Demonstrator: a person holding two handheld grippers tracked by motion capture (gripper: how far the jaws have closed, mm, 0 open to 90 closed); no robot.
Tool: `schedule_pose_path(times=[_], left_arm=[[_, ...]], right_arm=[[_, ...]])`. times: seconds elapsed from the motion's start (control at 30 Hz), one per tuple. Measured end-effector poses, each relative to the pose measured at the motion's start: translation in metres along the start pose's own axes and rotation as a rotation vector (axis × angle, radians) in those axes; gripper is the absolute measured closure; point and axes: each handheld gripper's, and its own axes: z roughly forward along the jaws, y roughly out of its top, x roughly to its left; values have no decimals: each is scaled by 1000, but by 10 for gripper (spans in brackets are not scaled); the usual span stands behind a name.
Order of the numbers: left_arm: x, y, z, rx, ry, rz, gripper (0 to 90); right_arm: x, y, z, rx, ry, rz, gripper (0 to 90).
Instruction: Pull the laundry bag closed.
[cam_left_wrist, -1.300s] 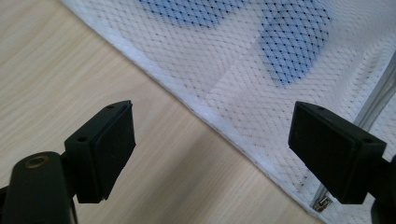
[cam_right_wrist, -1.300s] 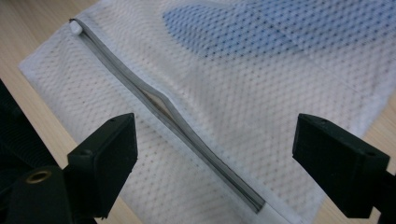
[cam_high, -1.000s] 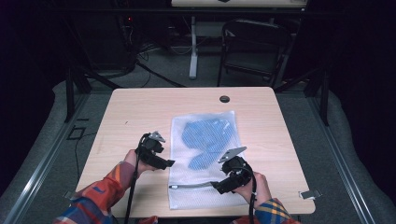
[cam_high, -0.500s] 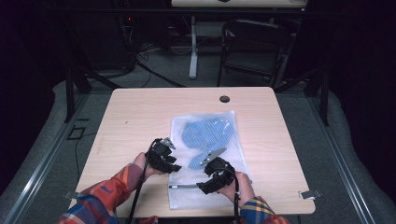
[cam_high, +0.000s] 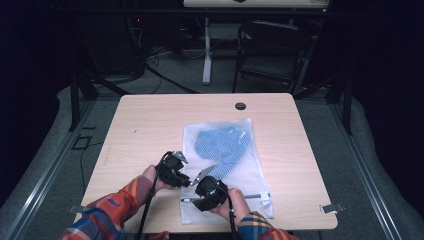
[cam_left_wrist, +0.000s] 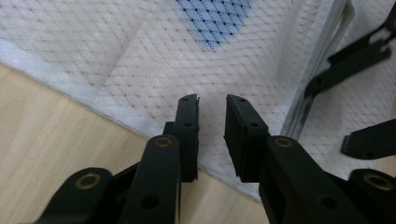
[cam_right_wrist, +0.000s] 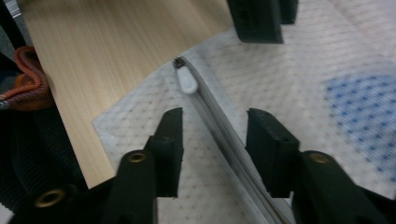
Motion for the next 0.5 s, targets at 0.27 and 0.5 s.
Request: schedule_pose_path(times=[0.27,0.5], left_arm=[[2,-2,6,59,-32,17,861],[2,-3,10,69,-36,16,880]], right_arm=[[6,6,17,-21,14,-44,729],[9,9,21,-39,26,-80,739]])
